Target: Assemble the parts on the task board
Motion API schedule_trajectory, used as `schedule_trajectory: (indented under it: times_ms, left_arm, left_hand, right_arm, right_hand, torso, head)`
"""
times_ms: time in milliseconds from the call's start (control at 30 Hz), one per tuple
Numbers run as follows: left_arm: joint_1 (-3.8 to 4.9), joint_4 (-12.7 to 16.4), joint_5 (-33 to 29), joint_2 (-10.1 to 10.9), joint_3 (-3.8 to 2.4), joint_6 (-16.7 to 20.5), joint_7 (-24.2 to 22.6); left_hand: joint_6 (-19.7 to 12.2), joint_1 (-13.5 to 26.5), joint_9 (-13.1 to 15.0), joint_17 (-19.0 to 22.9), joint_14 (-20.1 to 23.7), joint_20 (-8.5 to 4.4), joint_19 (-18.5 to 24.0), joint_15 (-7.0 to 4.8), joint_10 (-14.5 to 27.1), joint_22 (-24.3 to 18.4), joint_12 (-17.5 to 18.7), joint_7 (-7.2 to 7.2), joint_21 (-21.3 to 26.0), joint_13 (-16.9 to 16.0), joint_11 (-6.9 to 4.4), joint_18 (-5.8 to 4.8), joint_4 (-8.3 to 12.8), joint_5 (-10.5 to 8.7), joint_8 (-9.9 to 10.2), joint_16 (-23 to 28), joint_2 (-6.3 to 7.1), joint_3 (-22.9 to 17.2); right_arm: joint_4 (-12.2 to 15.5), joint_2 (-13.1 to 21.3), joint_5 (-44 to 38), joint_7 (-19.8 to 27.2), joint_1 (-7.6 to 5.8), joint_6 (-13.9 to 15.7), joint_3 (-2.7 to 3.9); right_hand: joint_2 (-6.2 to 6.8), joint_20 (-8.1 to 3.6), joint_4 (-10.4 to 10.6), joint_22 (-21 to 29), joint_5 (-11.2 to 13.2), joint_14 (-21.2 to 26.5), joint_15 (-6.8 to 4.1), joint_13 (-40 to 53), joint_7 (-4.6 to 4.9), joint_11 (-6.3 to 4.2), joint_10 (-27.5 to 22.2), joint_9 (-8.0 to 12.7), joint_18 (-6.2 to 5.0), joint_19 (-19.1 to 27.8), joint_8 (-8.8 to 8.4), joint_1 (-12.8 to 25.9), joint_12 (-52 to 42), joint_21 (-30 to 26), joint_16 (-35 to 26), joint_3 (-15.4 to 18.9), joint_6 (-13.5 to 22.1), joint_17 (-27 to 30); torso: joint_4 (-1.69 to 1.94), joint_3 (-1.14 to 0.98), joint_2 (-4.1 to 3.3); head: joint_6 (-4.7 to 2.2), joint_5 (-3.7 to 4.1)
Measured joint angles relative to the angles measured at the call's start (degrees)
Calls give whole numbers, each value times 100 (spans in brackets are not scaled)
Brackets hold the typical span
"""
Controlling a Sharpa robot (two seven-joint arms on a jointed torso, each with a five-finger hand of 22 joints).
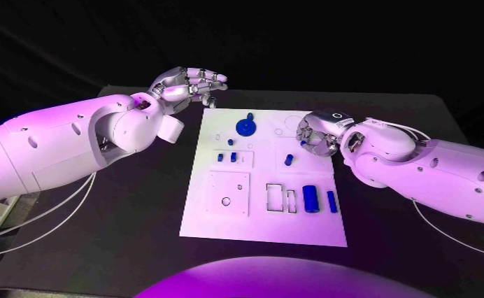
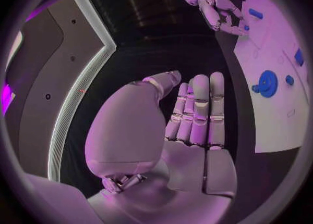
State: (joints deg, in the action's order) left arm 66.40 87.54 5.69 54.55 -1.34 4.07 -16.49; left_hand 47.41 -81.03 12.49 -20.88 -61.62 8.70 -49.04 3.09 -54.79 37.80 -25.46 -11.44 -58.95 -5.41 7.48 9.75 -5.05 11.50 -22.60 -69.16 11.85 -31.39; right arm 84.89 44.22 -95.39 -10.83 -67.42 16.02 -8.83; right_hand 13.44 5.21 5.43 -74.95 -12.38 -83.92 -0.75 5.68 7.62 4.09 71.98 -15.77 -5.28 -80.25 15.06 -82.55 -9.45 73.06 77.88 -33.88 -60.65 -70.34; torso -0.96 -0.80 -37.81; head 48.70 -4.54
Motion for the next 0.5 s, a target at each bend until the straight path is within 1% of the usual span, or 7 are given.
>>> schedule_trajectory:
  times_ms: [133,167,200,267,333,467,500]
  left_arm:
    - [0,1,7,-1,0,-10,11]
    - [0,2,11,-1,0,-13,15]
    - [0,2,14,-1,0,-16,18]
    - [0,4,22,-2,0,-21,24]
    - [0,6,29,-2,0,-25,29]
    - [0,21,47,-2,1,-30,36]
    - [0,25,52,-2,1,-30,37]
  left_hand:
    - [0,0,0,0,0,0,0,0,0,0,0,0,0,0,0,0,0,0,0,0,0,0]
    - [0,0,0,0,0,0,0,0,0,0,0,0,0,0,0,0,0,0,0,0,0,0]
    - [0,0,0,0,0,0,0,0,0,0,0,0,0,0,0,0,0,0,0,0,0,0]
    - [0,0,0,0,0,0,0,0,0,0,0,0,0,0,0,0,0,0,0,0,0,0]
    - [0,0,0,0,0,0,0,0,1,0,0,0,3,0,1,0,0,0,0,0,0,0]
    - [0,0,0,0,0,0,0,0,21,-5,0,0,21,1,21,0,0,0,0,0,0,0]
    - [0,0,1,0,0,0,0,0,21,-5,0,0,21,1,21,0,0,0,0,0,0,0]
  right_arm:
    - [7,-11,-49,-26,13,9,5]
    - [11,-13,-68,-37,17,15,6]
    - [14,-13,-82,-45,20,20,7]
    - [20,-12,-119,-66,28,40,7]
    - [28,-10,-148,-82,36,61,6]
    - [49,-2,-203,-116,52,116,-1]
    - [56,0,-217,-125,58,137,-3]
  right_hand:
    - [-57,-9,-96,0,22,-3,-3,0,-16,21,21,-48,0,-9,33,12,0,47,27,-95,-49,15]
    - [-81,-9,-103,0,27,-15,-14,1,-29,21,21,-60,0,-9,55,20,0,48,27,-102,-62,18]
    - [-88,-9,-103,0,26,-20,-20,1,-13,29,29,-74,0,-9,67,13,0,48,27,-103,-88,25]
    - [-98,-9,-104,0,6,-1,-40,1,-25,51,50,-97,0,-9,70,23,-3,51,27,-103,-118,37]
    - [-113,-29,-104,1,-6,-1,-40,1,-25,64,64,-130,0,-29,113,39,-19,72,27,-103,-118,50]
    - [-156,-29,-166,1,-6,-1,-40,1,-47,67,67,-167,0,-29,113,81,-19,98,53,-182,-140,57]
    - [-156,-29,-163,1,-6,-1,-40,1,-47,80,79,-177,48,-29,116,81,-19,116,53,-187,-140,57]
  torso:
    - [2,1,0]
    - [2,1,0]
    - [2,1,0]
    - [2,1,0]
    - [2,4,0]
    - [3,4,1]
    - [3,4,1]
  head:
    - [8,6]
    - [12,8]
    - [13,9]
    - [16,12]
    - [18,13]
    - [21,21]
    - [24,22]
